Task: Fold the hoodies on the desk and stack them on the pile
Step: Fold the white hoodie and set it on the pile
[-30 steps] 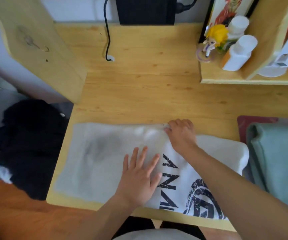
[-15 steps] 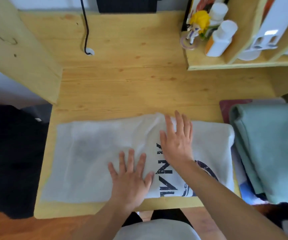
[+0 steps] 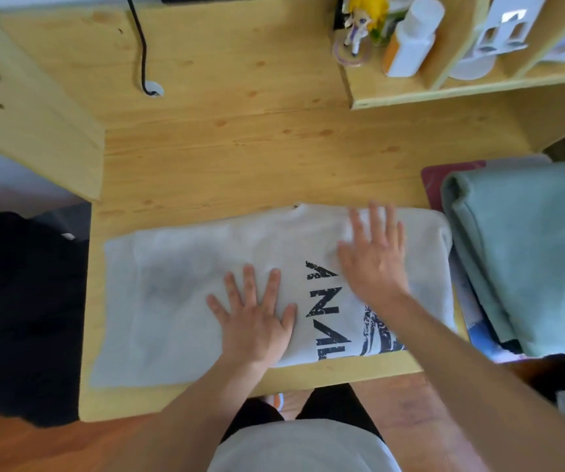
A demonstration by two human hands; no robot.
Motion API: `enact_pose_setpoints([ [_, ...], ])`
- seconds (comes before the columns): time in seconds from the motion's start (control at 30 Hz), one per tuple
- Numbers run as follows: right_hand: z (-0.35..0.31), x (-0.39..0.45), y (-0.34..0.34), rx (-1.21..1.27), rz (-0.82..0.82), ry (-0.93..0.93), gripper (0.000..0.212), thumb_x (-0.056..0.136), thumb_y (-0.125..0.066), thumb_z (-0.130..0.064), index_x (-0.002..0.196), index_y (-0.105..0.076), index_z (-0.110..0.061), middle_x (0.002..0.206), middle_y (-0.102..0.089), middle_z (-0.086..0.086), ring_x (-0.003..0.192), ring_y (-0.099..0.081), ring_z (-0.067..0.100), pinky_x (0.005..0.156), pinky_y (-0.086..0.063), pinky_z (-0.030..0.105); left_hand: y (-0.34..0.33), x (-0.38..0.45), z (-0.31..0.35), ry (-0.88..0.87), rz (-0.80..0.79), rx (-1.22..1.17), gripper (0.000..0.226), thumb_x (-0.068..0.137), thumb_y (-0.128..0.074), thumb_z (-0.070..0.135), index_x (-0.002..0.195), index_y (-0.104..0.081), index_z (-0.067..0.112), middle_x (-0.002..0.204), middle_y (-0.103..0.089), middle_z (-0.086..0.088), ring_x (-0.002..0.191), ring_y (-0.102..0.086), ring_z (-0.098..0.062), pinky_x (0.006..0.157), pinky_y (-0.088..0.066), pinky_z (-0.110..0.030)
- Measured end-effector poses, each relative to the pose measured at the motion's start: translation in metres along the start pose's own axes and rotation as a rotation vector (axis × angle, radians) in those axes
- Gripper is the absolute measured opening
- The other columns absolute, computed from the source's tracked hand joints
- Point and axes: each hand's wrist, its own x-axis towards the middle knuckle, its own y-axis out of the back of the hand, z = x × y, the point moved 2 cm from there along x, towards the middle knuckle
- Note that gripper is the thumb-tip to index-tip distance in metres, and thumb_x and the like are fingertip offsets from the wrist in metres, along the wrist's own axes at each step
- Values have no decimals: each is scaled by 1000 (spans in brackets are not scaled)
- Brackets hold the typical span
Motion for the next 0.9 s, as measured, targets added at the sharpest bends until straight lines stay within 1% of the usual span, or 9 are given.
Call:
enact_pose_setpoints([
  [0.07,-46,-50,-12,7,10,130,63,100,-33,-43,158,-26,-21,168,-13,14,155,1,39,124,-3,57,0,-4,-1,-60,92,11,73,97,-19,65,163,-16,32,172,-2,-6,156,4,-41,118,-2,-71],
  [0.17,-58,-88,-42,-32,-105,61,63,99,-36,-49,159,-28,-28,169,-10,7,155,3,35,124,-5,57,7,3,-2,-246,302,33,68,95,-43,52,155,-42,20,170,-18,-9,157,-10,-37,122,-10,-64],
  [0.27,-46,-86,-54,-54,-132,8,65,96,-40,-46,158,-31,-29,168,-16,4,156,-1,34,123,-10,56,37,45,15,-427,411,11,61,99,-46,43,157,-38,26,170,-17,-8,156,-13,-37,123,-14,-61],
  [0.33,-48,-85,-54,-52,-138,24,66,94,-40,-46,158,-30,-29,168,-18,5,155,-3,34,123,-11,56,49,83,24,-466,337,70,61,103,-38,47,160,-30,27,171,-12,-6,156,-11,-37,124,-13,-59],
  [0.43,-50,-84,-54,-52,-120,28,68,94,-40,-48,158,-30,-29,168,-18,4,155,-4,34,123,-12,55,46,124,15,-424,210,141,64,104,-22,58,163,-8,36,172,3,2,158,4,-28,126,-1,-52],
  [0.5,-50,-79,-58,-53,-120,-2,68,94,-39,-49,159,-27,-31,169,-14,3,156,-1,33,124,-9,54,44,135,10,-425,217,141,65,102,-18,62,162,-4,40,172,5,6,158,9,-24,127,3,-50],
  [0.63,-54,-78,-60,-52,-140,-36,69,95,-36,-48,160,-19,-34,170,-8,2,156,6,31,125,-3,53,50,121,23,-380,209,110,61,103,-23,55,162,-11,40,172,-1,0,158,3,-29,126,2,-53],
  [0.77,-51,-80,-60,-37,-114,-38,64,98,-35,-46,159,-23,-34,169,-11,2,156,3,31,125,-4,53,26,29,17,-252,315,-90,56,105,-34,43,160,-30,31,170,-16,-12,157,-7,-35,125,-6,-56],
  [0.9,-55,-82,-56,33,-87,-25,61,97,-40,-42,157,-32,-32,168,-16,1,156,0,29,124,-7,53,-23,-31,-9,-181,262,-17,57,104,-29,52,158,-35,34,170,-15,-9,157,-10,-35,124,-14,-58],
])
